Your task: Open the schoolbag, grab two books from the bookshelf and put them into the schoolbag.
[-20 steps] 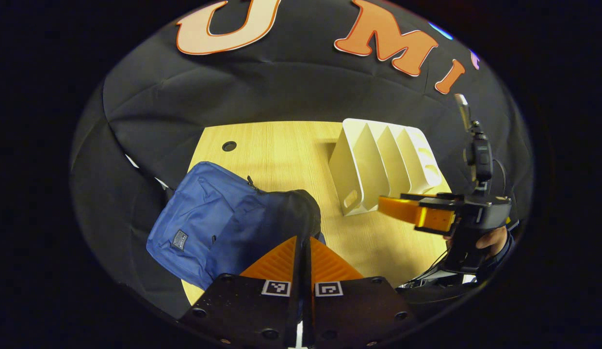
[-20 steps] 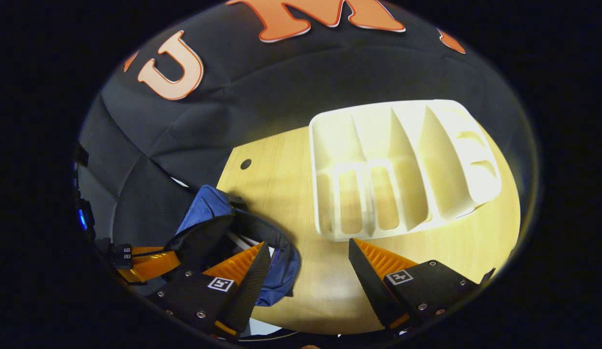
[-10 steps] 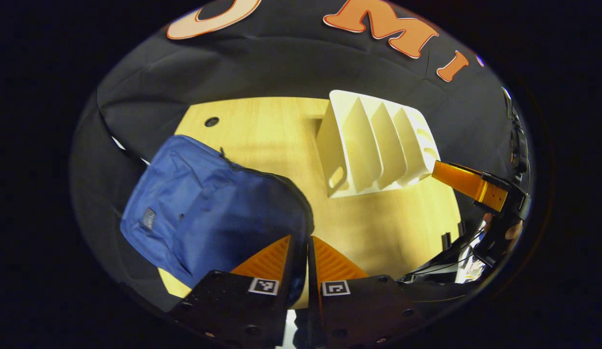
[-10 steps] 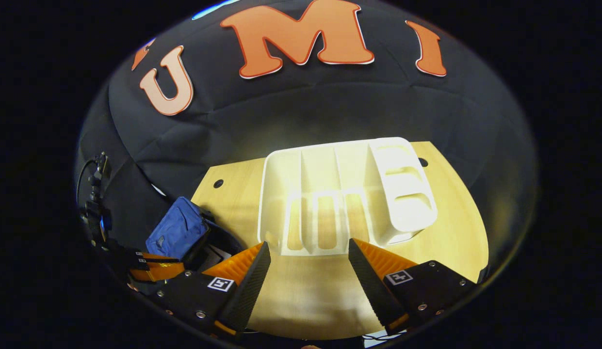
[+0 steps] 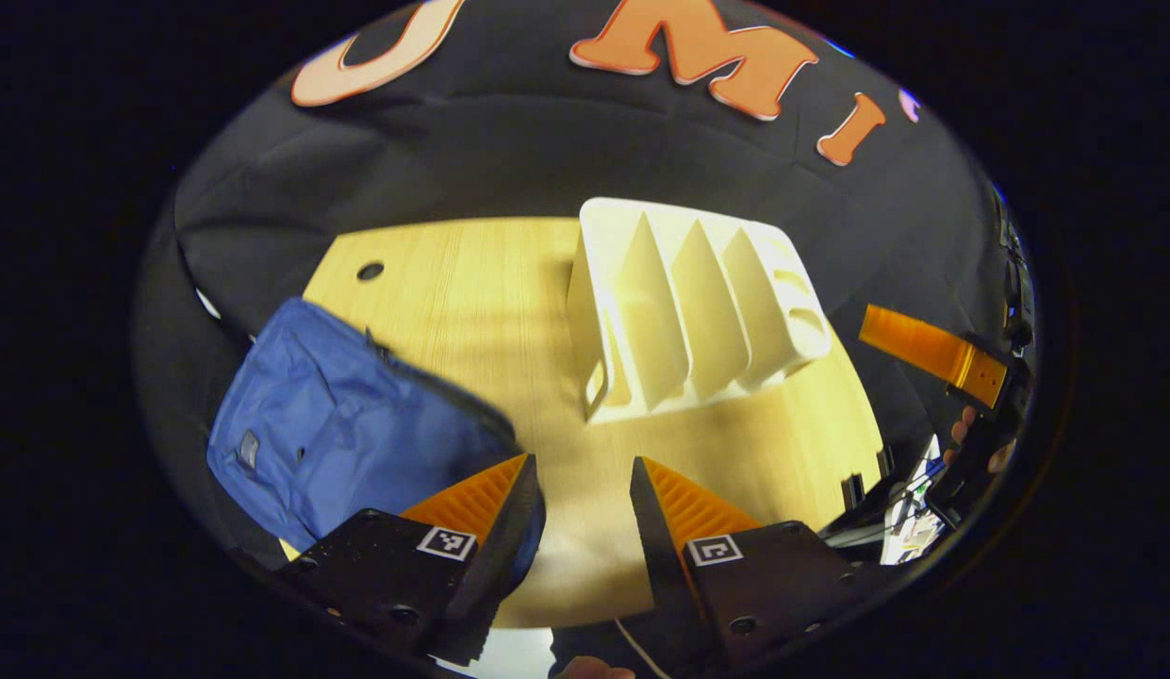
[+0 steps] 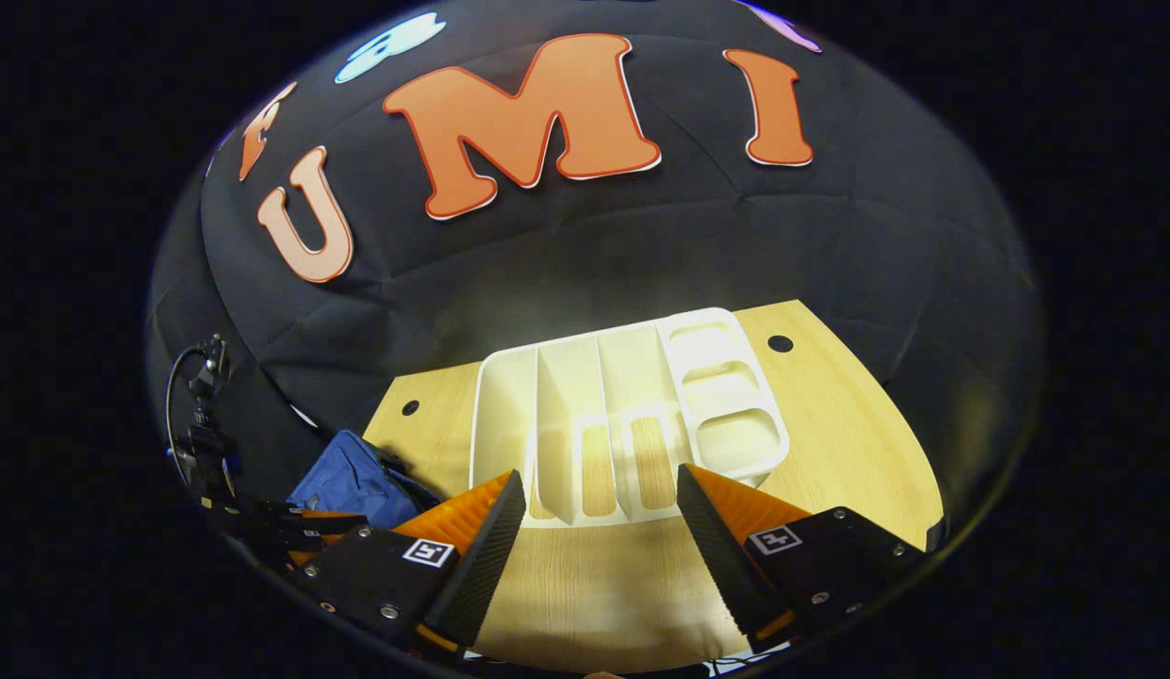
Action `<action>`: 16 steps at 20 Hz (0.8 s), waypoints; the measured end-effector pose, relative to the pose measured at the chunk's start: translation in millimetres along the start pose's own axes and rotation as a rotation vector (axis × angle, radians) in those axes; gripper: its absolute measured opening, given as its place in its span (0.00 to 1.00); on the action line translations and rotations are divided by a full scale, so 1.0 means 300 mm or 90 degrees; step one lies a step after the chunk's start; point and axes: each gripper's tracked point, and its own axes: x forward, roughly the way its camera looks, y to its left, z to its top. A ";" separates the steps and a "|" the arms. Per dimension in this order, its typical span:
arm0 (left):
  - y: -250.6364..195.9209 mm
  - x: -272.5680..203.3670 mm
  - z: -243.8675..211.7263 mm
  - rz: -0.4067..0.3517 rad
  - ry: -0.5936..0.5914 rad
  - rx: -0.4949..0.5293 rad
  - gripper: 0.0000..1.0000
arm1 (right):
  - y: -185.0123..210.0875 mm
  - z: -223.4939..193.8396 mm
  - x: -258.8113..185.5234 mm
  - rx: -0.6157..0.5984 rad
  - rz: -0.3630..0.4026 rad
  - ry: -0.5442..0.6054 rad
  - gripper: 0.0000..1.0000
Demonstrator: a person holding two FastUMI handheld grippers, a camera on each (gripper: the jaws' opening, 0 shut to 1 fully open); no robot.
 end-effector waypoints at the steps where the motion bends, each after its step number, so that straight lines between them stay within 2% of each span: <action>1: -0.020 -0.006 0.036 0.004 -0.032 0.006 0.68 | 0.004 0.008 -0.008 0.004 0.003 -0.008 0.98; 8: -0.106 -0.079 0.222 0.049 -0.216 0.033 0.70 | 0.024 0.098 -0.077 -0.004 0.009 -0.095 0.97; 13: -0.155 -0.175 0.326 0.082 -0.338 0.059 0.70 | 0.016 0.205 -0.131 -0.047 -0.019 -0.210 0.97; 14: -0.160 -0.187 0.332 0.097 -0.345 0.074 0.71 | 0.016 0.227 -0.141 -0.059 -0.021 -0.229 0.97; 15: -0.157 -0.208 0.341 0.112 -0.353 0.082 0.73 | 0.018 0.236 -0.148 -0.075 -0.028 -0.243 0.97; 16: -0.161 -0.219 0.364 0.125 -0.371 0.085 0.81 | 0.021 0.239 -0.156 -0.090 -0.031 -0.249 0.97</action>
